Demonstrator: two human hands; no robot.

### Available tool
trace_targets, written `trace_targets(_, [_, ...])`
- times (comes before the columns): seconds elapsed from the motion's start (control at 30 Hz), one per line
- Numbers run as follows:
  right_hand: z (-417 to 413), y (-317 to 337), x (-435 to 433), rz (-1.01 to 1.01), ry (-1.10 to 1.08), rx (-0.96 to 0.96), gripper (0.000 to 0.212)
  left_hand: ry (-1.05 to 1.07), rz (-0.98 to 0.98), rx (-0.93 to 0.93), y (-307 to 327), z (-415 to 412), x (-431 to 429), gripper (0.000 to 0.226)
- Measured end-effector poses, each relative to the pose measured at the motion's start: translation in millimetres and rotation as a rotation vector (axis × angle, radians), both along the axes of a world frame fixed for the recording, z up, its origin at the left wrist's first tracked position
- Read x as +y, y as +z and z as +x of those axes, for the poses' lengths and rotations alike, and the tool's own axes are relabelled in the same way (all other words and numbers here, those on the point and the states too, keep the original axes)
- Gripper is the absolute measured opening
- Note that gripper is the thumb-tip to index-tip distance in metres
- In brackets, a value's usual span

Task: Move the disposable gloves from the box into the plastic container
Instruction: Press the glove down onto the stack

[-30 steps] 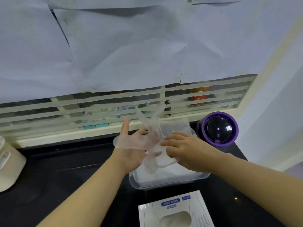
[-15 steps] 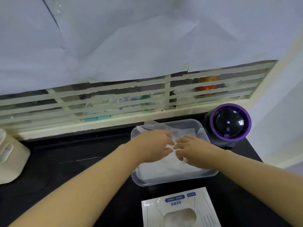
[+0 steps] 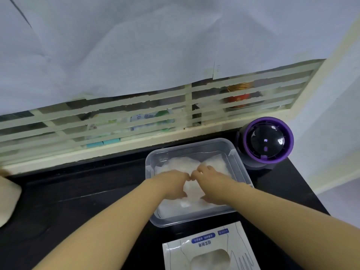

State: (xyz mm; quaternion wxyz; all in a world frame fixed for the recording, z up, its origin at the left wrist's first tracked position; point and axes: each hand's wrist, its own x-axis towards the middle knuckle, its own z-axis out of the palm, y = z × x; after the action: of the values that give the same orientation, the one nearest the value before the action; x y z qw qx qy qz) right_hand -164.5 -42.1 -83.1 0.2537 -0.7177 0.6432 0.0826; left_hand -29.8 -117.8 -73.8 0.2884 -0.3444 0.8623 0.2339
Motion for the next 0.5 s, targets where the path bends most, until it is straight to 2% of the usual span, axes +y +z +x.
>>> trace_targets(0.13, [-7.8,-18.9,0.3,0.115,-0.037,0.070,0.070,-0.116,-0.025,-0.104,-10.0,4.5,4.2,0.071])
trace_targets(0.2, [-12.7,-22.5,-0.7,0.160,-0.041,0.067,0.081,-0.195,-0.040,-0.190,-11.8,3.6,10.1,0.075])
trace_targets(0.3, [-14.0,-21.4,-1.6,0.215,-0.059,0.030,0.098,-0.197,0.020,-0.275,-7.9,0.9,12.9,0.064])
trace_targets(0.37, [-12.5,-19.6,-2.1,0.239,-0.070,0.008,0.106,-0.122,0.041,-0.192,2.4,-3.3,5.9,0.057])
trace_targets(0.47, [-11.1,-22.4,-2.8,0.251,-0.051,0.044,0.109,-0.020,-0.127,0.118,12.4,-6.5,1.2,0.057])
trace_targets(0.5, [-11.6,-25.1,-3.0,0.257,-0.043,0.066,0.109,-0.030,-0.174,0.169,10.7,-6.3,4.3,0.059])
